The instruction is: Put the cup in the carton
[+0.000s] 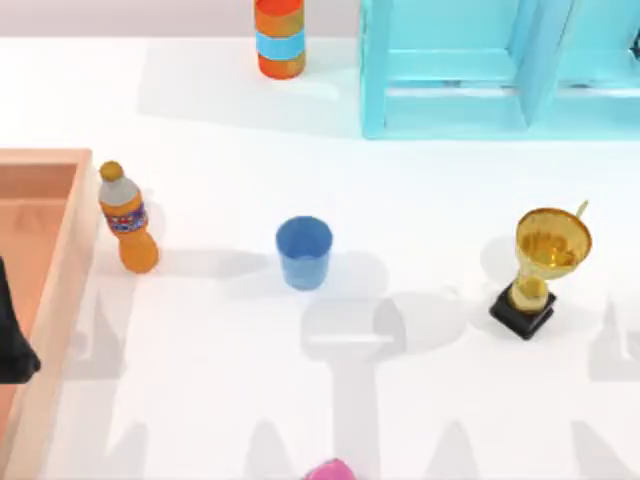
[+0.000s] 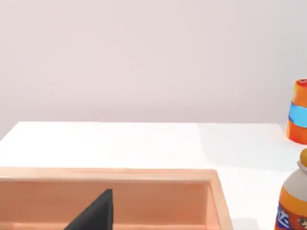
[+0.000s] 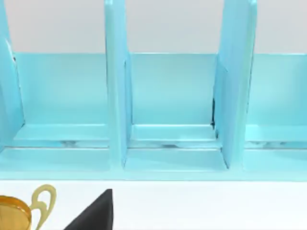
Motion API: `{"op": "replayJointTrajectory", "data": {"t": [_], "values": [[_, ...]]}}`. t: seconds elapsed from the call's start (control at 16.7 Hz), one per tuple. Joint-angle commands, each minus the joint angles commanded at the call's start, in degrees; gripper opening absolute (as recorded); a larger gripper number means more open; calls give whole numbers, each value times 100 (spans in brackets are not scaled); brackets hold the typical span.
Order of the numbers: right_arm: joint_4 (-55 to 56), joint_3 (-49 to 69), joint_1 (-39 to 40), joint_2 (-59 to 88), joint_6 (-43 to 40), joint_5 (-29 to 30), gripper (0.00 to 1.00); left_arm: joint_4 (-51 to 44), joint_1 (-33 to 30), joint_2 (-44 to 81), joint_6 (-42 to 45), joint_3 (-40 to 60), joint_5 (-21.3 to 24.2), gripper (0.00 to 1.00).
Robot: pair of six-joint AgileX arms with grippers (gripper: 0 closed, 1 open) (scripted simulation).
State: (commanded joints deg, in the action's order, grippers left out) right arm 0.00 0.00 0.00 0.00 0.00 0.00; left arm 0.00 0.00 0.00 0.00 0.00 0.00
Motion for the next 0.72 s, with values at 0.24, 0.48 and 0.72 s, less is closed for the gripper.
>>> {"op": "replayJointTrajectory", "data": {"t": [0.24,0.48,0.72], "values": [[0,0,0,0,0,0,100,-103,-44,157,-38,161,1,100],[0,0,0,0,0,0,100,-737,-318,1117,-269,1153,7,100],[0,0,0,0,0,0,100,-1825,-789,2759,-669,2832,16,100]]}}
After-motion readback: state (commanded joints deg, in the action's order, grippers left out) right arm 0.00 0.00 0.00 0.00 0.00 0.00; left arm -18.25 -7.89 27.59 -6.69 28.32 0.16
